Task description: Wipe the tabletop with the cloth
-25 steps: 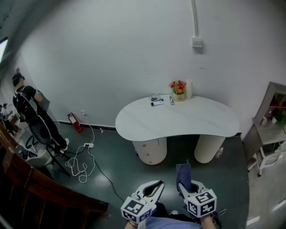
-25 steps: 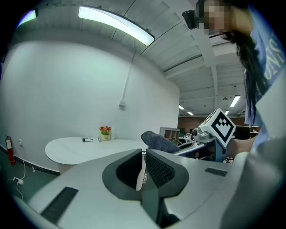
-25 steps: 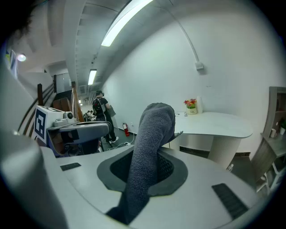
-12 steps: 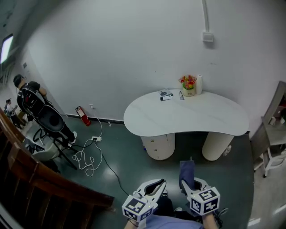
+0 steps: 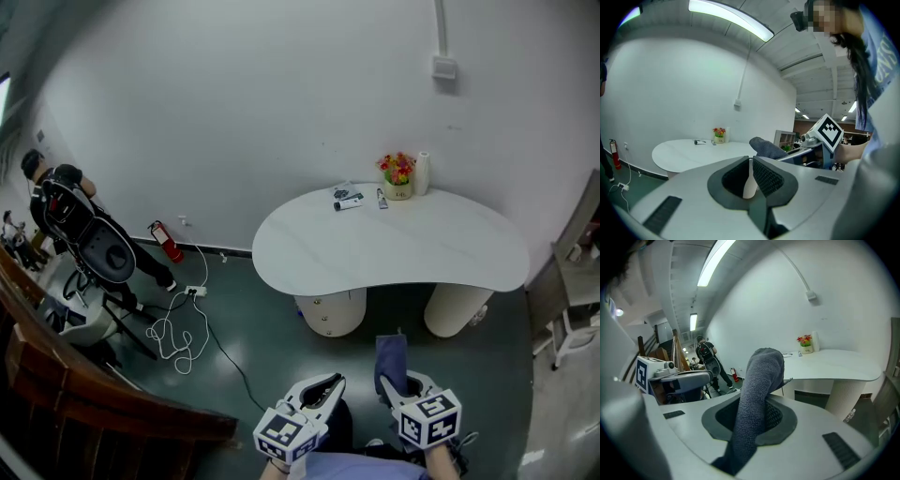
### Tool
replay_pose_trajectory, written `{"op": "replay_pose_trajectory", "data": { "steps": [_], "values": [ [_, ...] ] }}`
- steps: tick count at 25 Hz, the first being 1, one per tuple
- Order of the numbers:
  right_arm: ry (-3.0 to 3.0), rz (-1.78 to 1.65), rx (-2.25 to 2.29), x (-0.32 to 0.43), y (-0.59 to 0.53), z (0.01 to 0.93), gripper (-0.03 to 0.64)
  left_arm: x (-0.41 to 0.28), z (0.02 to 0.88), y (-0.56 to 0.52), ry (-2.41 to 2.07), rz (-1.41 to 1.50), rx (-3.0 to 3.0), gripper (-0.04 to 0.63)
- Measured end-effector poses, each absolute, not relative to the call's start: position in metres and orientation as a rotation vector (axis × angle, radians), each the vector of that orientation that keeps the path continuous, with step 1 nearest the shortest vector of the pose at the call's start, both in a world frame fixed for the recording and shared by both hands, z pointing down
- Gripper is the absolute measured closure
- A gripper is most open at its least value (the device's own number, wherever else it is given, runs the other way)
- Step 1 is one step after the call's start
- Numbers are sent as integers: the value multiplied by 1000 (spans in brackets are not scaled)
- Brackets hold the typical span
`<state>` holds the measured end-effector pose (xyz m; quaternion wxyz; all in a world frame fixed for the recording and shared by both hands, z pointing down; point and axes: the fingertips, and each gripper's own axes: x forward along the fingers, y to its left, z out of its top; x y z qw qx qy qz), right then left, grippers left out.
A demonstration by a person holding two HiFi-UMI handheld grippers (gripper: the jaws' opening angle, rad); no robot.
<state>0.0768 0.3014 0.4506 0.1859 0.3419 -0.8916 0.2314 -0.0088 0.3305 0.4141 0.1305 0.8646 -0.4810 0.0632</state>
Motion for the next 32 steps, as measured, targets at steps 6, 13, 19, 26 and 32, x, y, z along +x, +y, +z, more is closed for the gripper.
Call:
{"op": "replay_pose_trajectory", "data": {
  "steps": [6,13,19,26,32],
  "values": [
    [-2460,682,1043,57,221,459,549,-40,423,256,-1346,246,2563,575],
    [-2420,705,1111,3,116,459,549,-126,427,164,-1366,316,2557,575],
    [-2395,701,1142,-39,51,460,549,-202,441,113,-1406,350,2504,575],
    [-2375,657,1140,-79,1,459,549,-248,448,76,-1396,374,2495,575],
    [-2388,606,1103,-99,-40,453,549,-259,451,55,-1416,360,2472,575]
  ]
}}
